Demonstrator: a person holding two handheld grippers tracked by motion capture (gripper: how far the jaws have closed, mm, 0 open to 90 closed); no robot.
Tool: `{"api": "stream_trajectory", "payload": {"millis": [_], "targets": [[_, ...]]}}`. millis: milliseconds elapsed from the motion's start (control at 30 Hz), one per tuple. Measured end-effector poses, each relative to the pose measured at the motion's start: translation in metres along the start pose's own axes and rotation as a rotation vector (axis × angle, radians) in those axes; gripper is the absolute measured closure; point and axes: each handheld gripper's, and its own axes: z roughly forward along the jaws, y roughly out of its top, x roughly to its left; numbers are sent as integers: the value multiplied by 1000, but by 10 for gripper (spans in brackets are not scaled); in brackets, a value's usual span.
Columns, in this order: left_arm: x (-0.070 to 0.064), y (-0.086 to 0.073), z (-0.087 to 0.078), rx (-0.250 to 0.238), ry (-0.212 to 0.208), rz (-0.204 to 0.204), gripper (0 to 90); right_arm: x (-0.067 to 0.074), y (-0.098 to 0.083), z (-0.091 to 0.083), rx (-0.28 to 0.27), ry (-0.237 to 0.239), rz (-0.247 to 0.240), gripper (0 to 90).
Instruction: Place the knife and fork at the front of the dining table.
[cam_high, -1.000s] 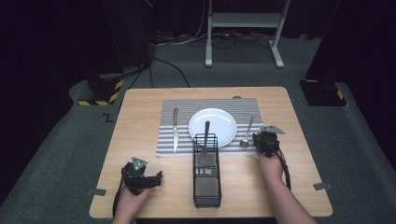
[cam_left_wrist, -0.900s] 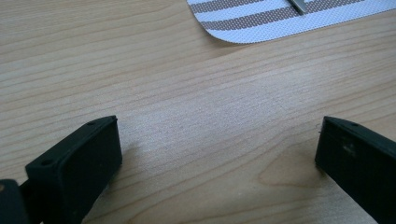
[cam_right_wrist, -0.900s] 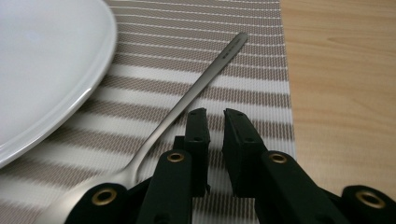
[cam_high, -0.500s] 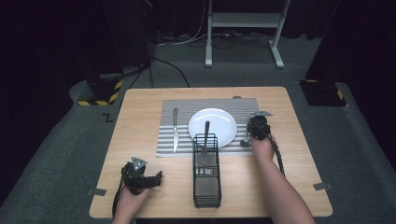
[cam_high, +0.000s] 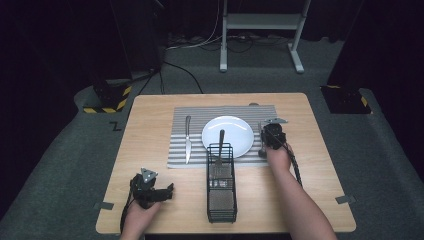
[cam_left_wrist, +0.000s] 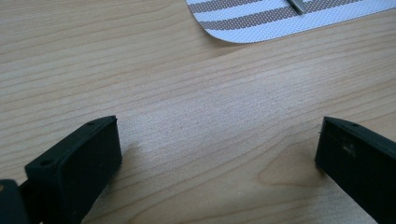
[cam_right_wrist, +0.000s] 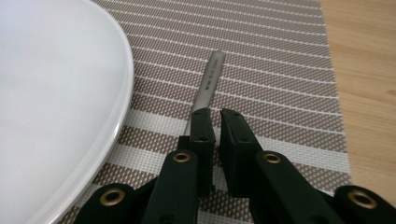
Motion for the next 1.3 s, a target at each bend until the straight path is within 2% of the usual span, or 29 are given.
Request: {"api": "stream_trajectory", "payload": {"millis": [133, 233, 367, 467, 567, 667, 800, 867, 1000, 1100, 1300], "targets": [[0, 0, 0, 1, 1, 1, 6, 3, -1, 0, -13, 14, -8, 826], [0, 0, 0, 0, -1, 0, 6, 1, -1, -2, -21, 6, -5, 793], [0, 0, 0, 1, 1, 2, 5, -2, -2, -15, -63, 6, 11, 742], [0, 0, 0, 2, 1, 2, 4, -1, -6, -36, -146, 27, 21, 680], [0, 0, 0, 3, 2, 3, 4, 3, -13, -68, -244, 54, 42, 588], [0, 0, 0, 3, 2, 3, 4, 7, -22, -95, -308, 93, 60, 517], [-1, 0, 0, 3, 3, 3, 4, 14, -35, -130, -400, 134, 51, 466], [-1, 0, 0, 4, 4, 3, 4, 18, -40, -141, -431, 163, 53, 461], [-1, 0, 0, 3, 4, 4, 4, 33, -43, -162, -493, 248, 43, 479], [-1, 0, 0, 3, 4, 3, 4, 51, -39, -173, -540, 303, 9, 495], [-1, 0, 0, 4, 4, 4, 4, 88, -27, -182, -565, 384, -26, 504]]}}
